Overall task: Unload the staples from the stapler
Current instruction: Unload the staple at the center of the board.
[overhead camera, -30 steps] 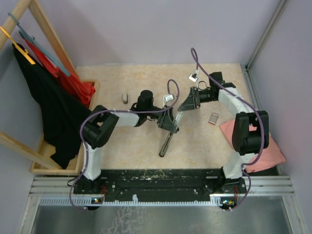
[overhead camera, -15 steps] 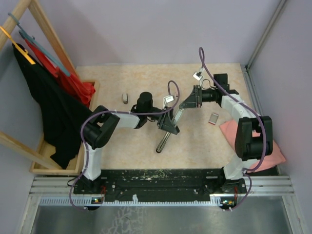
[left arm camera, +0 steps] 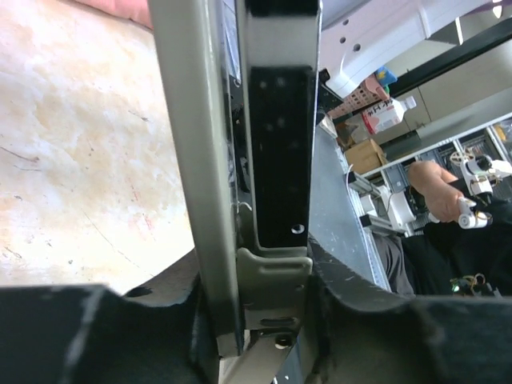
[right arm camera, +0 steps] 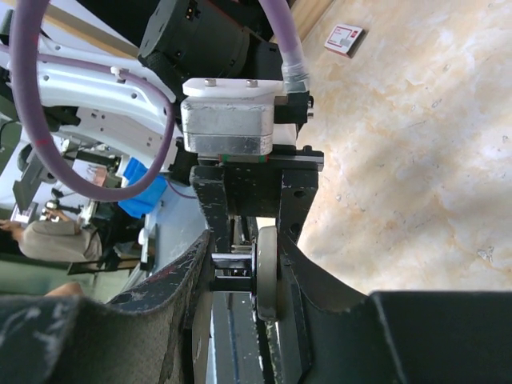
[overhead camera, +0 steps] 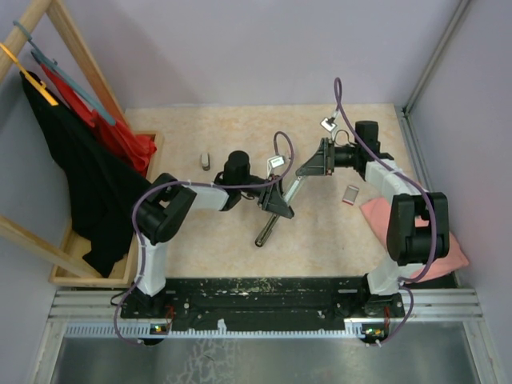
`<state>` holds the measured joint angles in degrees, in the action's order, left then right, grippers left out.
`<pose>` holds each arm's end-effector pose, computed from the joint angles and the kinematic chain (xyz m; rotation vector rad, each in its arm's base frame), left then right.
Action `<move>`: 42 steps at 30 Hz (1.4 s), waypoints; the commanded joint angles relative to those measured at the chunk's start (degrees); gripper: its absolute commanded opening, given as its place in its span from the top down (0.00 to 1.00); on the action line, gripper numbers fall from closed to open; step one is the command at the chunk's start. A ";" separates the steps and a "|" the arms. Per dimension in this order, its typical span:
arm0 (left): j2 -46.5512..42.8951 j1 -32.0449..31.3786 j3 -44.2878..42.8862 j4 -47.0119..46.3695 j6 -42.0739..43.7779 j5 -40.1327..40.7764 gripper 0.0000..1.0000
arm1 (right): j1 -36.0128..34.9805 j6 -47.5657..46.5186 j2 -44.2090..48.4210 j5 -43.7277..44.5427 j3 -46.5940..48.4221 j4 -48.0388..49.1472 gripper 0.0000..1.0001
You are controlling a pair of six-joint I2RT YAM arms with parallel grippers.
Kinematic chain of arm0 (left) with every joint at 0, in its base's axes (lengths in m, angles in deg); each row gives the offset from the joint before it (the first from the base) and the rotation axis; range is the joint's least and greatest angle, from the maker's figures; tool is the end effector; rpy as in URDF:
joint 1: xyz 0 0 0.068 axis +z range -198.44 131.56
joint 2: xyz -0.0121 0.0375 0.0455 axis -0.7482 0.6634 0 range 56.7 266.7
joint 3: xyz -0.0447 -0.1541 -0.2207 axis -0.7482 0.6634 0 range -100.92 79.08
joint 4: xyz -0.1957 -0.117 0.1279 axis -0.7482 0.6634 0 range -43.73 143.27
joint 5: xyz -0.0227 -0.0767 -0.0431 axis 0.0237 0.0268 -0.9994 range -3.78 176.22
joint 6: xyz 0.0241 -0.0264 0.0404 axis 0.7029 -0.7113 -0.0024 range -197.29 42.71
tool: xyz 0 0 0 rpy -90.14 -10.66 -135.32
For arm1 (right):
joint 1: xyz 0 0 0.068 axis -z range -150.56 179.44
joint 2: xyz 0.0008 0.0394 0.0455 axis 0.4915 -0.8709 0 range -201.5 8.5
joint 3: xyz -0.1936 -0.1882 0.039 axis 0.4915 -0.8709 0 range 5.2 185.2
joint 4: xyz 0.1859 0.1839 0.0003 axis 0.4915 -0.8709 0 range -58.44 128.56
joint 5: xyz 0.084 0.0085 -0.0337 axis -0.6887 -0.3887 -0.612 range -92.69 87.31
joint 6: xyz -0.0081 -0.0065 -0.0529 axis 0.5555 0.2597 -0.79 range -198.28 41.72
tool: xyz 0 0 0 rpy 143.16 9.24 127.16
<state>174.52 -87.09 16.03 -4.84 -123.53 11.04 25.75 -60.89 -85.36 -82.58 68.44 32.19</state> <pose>0.3037 -0.2869 0.1762 1.1182 1.7864 -2.0522 0.3404 0.0571 0.2555 -0.5572 1.9668 1.7253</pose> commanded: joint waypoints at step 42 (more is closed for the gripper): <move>-8.71 6.79 -17.55 78.80 67.85 58.10 1.00 | 3.80 -9.02 6.83 19.61 3.16 -7.58 0.21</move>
<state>168.64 -79.01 0.91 70.98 -59.97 59.23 28.84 -68.32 -81.86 -64.90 68.99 24.14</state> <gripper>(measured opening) 0.412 0.784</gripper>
